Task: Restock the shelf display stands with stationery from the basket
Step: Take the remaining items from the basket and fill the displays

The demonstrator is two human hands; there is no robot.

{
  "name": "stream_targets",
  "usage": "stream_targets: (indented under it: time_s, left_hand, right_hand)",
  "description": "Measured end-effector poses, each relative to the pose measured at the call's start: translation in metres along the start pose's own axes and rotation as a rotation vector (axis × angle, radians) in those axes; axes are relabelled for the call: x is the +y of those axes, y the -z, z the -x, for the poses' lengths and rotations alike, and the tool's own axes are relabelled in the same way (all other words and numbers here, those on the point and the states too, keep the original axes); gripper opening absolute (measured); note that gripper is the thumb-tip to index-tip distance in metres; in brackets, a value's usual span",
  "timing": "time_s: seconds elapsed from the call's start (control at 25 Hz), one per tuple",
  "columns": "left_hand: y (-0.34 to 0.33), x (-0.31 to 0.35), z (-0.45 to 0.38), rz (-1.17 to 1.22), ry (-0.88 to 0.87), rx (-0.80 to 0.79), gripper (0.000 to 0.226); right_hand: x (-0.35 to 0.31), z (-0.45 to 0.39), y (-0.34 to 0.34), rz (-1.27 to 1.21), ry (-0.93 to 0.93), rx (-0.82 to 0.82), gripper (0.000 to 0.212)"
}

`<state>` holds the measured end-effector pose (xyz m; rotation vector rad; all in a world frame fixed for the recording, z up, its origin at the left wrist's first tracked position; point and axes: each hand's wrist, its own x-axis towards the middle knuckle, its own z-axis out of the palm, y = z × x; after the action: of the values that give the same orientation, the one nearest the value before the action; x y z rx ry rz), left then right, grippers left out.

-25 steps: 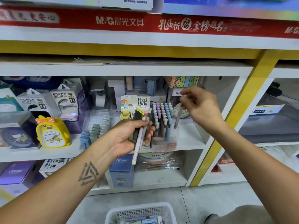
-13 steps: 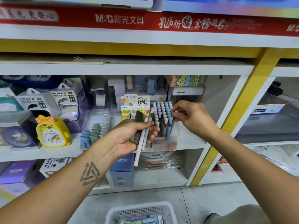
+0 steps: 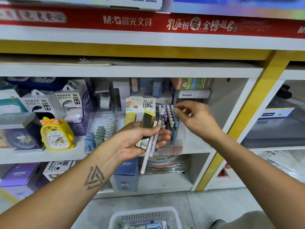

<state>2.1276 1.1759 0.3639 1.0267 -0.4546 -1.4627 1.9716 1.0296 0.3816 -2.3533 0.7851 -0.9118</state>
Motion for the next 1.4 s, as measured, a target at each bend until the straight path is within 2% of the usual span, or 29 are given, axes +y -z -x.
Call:
stream_targets:
  time_s: [0.08,0.16,0.24,0.32,0.44,0.52,0.6,0.84,1.04,1.12,1.24,1.32,1.4]
  left_hand:
    - [-0.001,-0.001,0.000,-0.005,0.010,-0.019,0.022]
    - [-0.003,-0.002,0.000,-0.004,0.029,-0.041,0.019]
    - [-0.002,-0.002,0.000,0.001,0.037,-0.056,0.021]
    - [0.001,0.001,0.000,0.022,0.015,-0.017,0.026]
    - [0.007,0.005,-0.002,0.004,-0.016,0.128,0.029]
    - [0.007,0.005,-0.003,0.002,0.002,0.185,0.020]
    - [0.005,0.005,-0.004,0.012,0.017,0.202,0.020]
    - [0.002,0.003,-0.004,0.042,0.010,0.154,0.022]
    - [0.002,0.002,-0.001,0.060,-0.006,0.113,0.027]
    - [0.001,0.002,0.000,0.057,-0.021,0.098,0.028]
    - [0.002,0.002,0.001,0.055,-0.031,0.090,0.032]
    - [0.002,0.003,0.001,0.046,-0.040,0.084,0.031]
    - [0.001,0.003,0.002,0.014,-0.048,0.085,0.028]
  right_hand:
    - [-0.017,0.000,-0.004,-0.338,-0.170,-0.129,0.022]
    - [-0.026,0.001,-0.010,-0.501,-0.236,-0.203,0.020]
    - [-0.028,0.000,-0.008,-0.603,-0.260,-0.171,0.015]
    - [-0.022,-0.005,0.002,-0.654,-0.284,-0.042,0.010]
    - [-0.006,-0.010,0.018,-0.419,-0.210,0.135,0.012]
    - [0.006,-0.006,0.021,-0.167,-0.101,0.126,0.012]
    - [0.012,0.000,0.019,-0.019,-0.042,0.041,0.012]
    - [0.019,0.010,0.010,0.116,0.022,-0.113,0.017]
    - [0.013,0.009,0.011,0.079,0.012,-0.161,0.024]
    - [0.013,0.008,0.010,0.081,0.011,-0.170,0.023]
    - [0.017,0.008,0.007,0.191,-0.019,-0.171,0.009]
    - [0.017,0.007,0.006,0.312,0.017,-0.161,0.016]
    - [0.008,0.004,0.006,0.272,0.051,-0.098,0.019]
